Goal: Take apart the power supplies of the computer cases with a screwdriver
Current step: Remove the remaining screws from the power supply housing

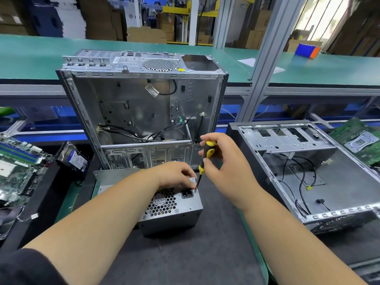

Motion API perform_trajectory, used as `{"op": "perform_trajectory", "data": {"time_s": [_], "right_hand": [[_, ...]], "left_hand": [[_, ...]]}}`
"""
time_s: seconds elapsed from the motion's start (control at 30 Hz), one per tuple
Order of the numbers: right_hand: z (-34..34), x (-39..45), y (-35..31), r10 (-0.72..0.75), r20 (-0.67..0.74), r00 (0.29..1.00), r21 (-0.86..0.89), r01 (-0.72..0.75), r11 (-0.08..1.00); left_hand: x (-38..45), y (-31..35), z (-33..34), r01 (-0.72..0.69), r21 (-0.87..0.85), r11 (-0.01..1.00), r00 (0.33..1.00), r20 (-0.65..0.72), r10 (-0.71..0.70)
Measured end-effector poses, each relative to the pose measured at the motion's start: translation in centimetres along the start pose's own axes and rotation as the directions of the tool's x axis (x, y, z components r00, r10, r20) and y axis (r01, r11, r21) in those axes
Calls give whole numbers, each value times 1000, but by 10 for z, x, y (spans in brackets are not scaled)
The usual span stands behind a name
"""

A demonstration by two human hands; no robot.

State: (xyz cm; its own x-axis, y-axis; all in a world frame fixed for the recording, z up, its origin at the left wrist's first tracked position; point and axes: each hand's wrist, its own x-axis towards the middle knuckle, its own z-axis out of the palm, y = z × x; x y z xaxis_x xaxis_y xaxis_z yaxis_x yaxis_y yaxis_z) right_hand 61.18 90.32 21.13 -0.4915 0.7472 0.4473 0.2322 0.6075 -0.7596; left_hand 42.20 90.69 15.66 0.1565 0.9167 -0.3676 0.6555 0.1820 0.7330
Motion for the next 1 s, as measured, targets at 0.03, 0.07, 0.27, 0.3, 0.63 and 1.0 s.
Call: {"op": "perform_trajectory", "data": {"time_s": [0.03, 0.07, 0.27, 0.3, 0.63, 1.0], "right_hand": [[-1, 0, 0, -3, 5, 1000, 4, 3, 1000], [-2, -1, 0, -6, 9, 1000, 4, 6, 1000], [-6, -4, 3, -42, -2, 999, -102, 42, 994], [-6, -5, 3, -45, -3, 999, -101, 44, 994], [-11, -7, 6, -56, 86, 995, 60, 51, 997], [-11, -3, 9, -174, 96, 980, -68, 181, 981]], "left_hand": [[-2, -3, 2, -76, 53, 996, 994, -80, 80], [-6, -6, 5, -149, 107, 983, 975, -150, 164], [-34, -10, 21, -382, 228, 896, 842, -314, 439], [-37, -9, 23, -387, 253, 886, 836, -310, 454], [-48, -3, 34, -333, 356, 873, 827, -335, 452], [-52, 5, 43, -273, 326, 905, 843, -372, 388]]}}
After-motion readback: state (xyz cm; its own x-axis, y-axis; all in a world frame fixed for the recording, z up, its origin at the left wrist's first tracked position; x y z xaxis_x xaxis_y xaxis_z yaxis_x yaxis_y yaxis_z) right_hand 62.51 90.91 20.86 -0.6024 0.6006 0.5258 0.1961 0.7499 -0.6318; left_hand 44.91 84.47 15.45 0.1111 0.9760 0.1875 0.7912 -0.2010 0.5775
